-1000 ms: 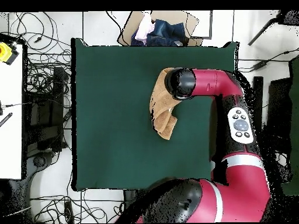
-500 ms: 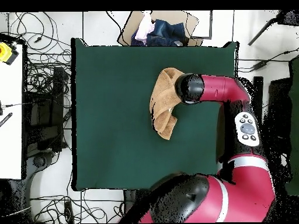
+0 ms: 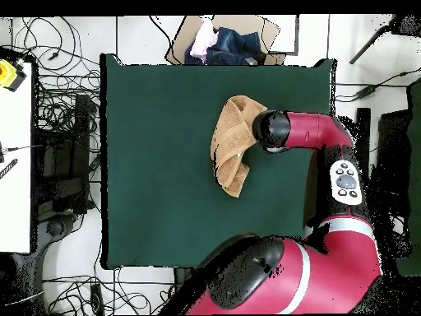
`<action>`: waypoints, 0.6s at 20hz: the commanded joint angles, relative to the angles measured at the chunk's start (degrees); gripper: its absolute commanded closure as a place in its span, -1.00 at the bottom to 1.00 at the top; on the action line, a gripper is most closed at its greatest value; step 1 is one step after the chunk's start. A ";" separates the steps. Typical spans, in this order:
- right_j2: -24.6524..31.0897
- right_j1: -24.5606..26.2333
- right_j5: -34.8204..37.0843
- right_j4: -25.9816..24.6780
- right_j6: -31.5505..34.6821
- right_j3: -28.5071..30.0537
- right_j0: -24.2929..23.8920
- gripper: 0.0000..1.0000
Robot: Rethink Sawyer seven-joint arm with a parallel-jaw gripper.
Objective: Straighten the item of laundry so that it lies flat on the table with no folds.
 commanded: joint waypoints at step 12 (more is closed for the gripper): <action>-1.16 -0.47 -7.58 -2.82 3.85 2.90 1.61 -1.00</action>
